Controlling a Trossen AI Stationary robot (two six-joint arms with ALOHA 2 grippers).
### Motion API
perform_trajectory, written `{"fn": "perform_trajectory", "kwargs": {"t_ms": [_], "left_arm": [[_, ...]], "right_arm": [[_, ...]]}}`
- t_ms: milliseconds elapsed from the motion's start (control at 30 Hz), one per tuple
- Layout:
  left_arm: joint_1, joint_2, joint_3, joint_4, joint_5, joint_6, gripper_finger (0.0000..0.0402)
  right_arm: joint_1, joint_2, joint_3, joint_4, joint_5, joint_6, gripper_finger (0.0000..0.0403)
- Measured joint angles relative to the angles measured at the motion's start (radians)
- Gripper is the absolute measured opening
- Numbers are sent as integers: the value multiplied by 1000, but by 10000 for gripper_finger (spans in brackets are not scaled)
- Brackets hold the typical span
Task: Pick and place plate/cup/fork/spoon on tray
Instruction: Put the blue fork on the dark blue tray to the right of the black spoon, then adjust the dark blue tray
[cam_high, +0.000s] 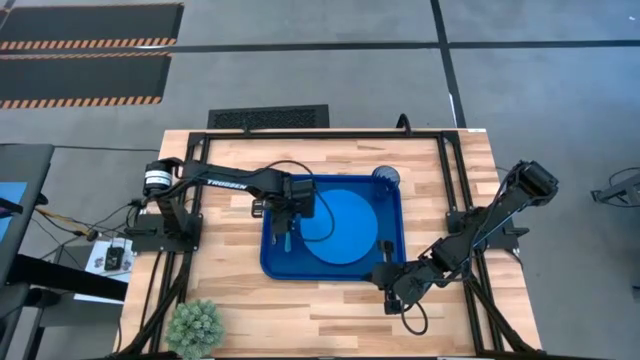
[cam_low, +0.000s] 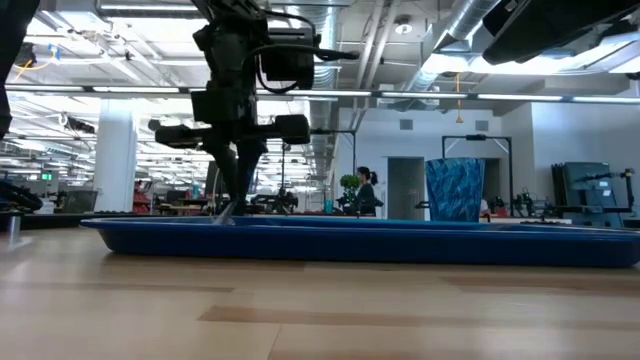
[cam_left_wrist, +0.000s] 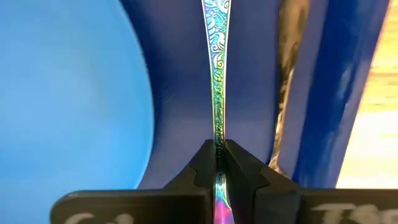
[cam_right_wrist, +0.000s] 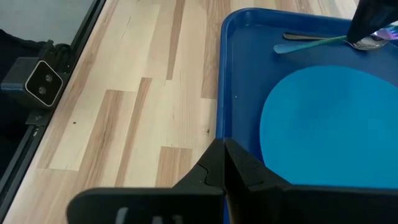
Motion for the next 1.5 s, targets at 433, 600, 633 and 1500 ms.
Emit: {"fn": "perform_trajectory", "kwargs": {"t_ms": [433,600,633,1500], "left_arm": [[25,66,0,37,-4,49,9],[25,66,0,31,1,37,20],[25,66,0,31,1,36,23],[-4,-13,0,0,-37,-271,3]], "right_arm": [[2,0,0,3,0,3,12],[2,0,0,4,0,3,12],[2,0,0,4,0,3,12],[8,0,0,2,2,-30,12]]}}
